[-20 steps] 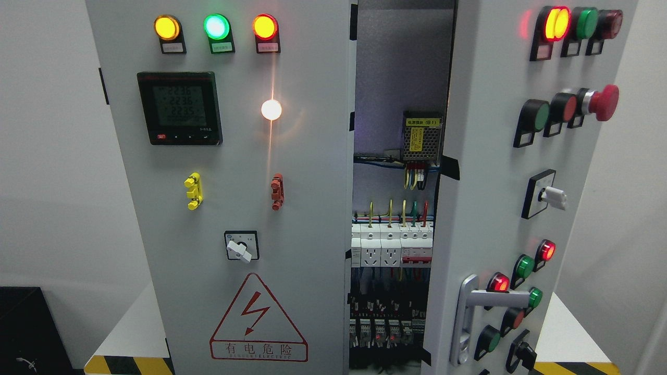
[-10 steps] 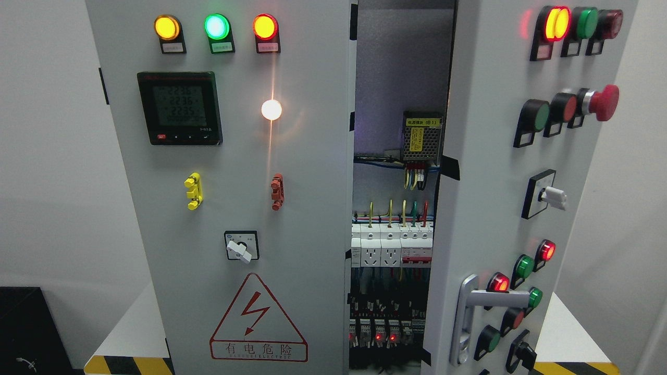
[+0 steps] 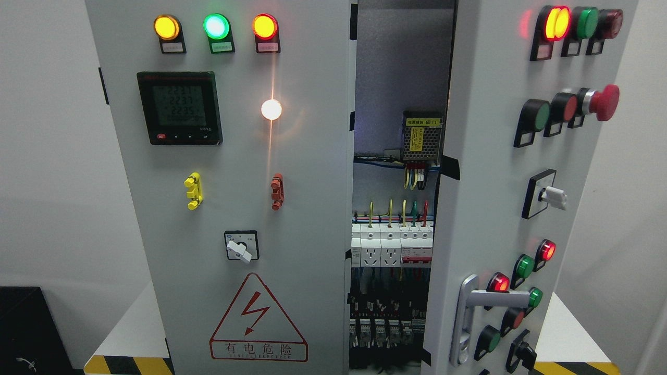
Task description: Open door with both hands
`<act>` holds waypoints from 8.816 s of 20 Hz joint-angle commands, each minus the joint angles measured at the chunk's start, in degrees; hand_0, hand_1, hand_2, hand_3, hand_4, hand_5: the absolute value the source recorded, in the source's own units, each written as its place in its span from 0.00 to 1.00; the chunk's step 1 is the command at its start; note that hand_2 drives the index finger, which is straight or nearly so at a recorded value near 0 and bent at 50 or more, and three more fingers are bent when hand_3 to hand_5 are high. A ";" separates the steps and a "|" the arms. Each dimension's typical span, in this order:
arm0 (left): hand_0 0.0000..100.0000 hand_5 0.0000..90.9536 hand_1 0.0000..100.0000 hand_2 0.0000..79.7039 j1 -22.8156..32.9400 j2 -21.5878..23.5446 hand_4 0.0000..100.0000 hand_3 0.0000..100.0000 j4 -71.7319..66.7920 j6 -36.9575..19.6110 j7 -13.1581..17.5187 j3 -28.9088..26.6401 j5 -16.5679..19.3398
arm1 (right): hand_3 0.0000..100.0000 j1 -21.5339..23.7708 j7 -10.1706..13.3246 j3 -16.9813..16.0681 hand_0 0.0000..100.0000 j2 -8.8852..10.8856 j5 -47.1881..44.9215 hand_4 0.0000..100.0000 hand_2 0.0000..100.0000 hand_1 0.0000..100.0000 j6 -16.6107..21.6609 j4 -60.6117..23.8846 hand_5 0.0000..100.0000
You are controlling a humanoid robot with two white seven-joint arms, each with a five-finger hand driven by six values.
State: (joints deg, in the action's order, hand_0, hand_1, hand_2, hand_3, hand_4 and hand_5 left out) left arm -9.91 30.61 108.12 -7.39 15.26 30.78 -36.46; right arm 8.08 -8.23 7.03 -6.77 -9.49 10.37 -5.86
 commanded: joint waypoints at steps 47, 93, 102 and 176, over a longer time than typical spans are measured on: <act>0.00 0.00 0.00 0.00 -71.48 1.82 0.00 0.00 -8.98 11.87 0.04 34.96 -56.35 | 0.00 0.00 0.06 0.00 0.00 0.00 0.00 0.00 0.00 0.00 0.01 -0.12 0.00; 0.00 0.00 0.00 0.00 -73.33 -22.78 0.00 0.00 -16.00 16.70 -0.05 34.35 -56.36 | 0.00 0.00 0.06 0.00 0.00 0.00 0.00 0.00 0.00 0.00 0.01 -0.12 0.00; 0.00 0.00 0.00 0.00 -73.41 -28.84 0.00 0.00 -19.34 16.97 -0.05 34.26 -52.75 | 0.00 0.00 -0.03 0.00 0.00 0.00 0.00 0.00 0.00 0.00 0.01 -0.12 0.00; 0.00 0.00 0.00 0.00 -29.59 10.26 0.00 0.00 -3.70 21.27 -0.05 26.88 -34.04 | 0.00 0.00 -0.03 0.00 0.00 0.00 0.00 0.00 0.00 0.00 0.01 -0.12 0.00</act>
State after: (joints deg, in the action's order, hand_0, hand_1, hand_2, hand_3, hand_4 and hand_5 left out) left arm -52.63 29.67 100.97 14.10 15.22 58.07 -76.53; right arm 8.09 -8.19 7.03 -6.77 -9.49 10.35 -5.97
